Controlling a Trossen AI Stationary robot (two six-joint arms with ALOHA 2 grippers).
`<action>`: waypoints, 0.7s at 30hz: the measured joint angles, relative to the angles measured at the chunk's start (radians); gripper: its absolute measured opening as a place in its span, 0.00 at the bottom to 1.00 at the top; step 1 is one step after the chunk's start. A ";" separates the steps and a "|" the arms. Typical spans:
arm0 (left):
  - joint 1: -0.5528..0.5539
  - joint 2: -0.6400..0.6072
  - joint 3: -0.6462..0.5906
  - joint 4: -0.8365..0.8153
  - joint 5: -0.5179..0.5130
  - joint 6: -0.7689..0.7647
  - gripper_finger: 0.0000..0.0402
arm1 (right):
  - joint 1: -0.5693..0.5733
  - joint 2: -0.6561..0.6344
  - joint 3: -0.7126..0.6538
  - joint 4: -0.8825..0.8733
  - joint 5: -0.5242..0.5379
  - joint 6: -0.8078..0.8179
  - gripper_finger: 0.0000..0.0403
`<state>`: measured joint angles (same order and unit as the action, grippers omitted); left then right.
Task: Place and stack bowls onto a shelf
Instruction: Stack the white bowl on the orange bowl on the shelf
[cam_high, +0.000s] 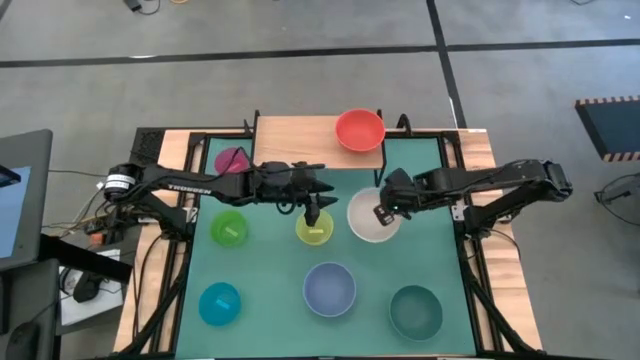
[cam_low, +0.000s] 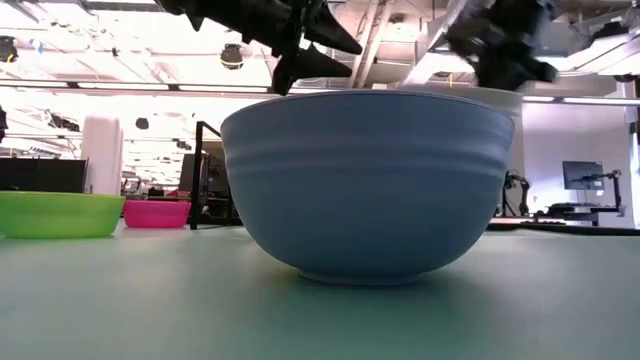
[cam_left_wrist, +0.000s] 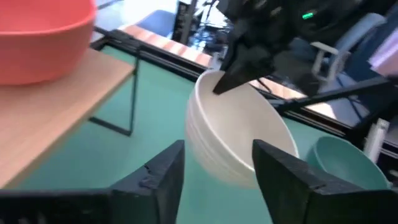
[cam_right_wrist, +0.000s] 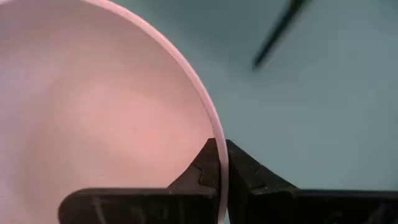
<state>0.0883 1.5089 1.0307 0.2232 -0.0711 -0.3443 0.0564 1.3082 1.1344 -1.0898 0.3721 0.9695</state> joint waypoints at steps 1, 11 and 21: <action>0.000 0.000 0.016 -0.021 -0.011 -0.001 0.48 | 0.000 0.019 0.034 -0.003 0.027 -0.017 0.06; -0.001 0.032 0.201 -0.300 -0.139 0.025 0.61 | 0.030 0.211 0.332 -0.087 0.226 -0.213 0.06; -0.017 0.031 0.236 -0.390 -0.181 0.048 0.27 | 0.092 0.300 0.511 -0.141 0.387 -0.363 0.10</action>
<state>0.0717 1.5402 1.2663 -0.1667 -0.2524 -0.2967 0.1485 1.6085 1.6459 -1.2312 0.7595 0.6062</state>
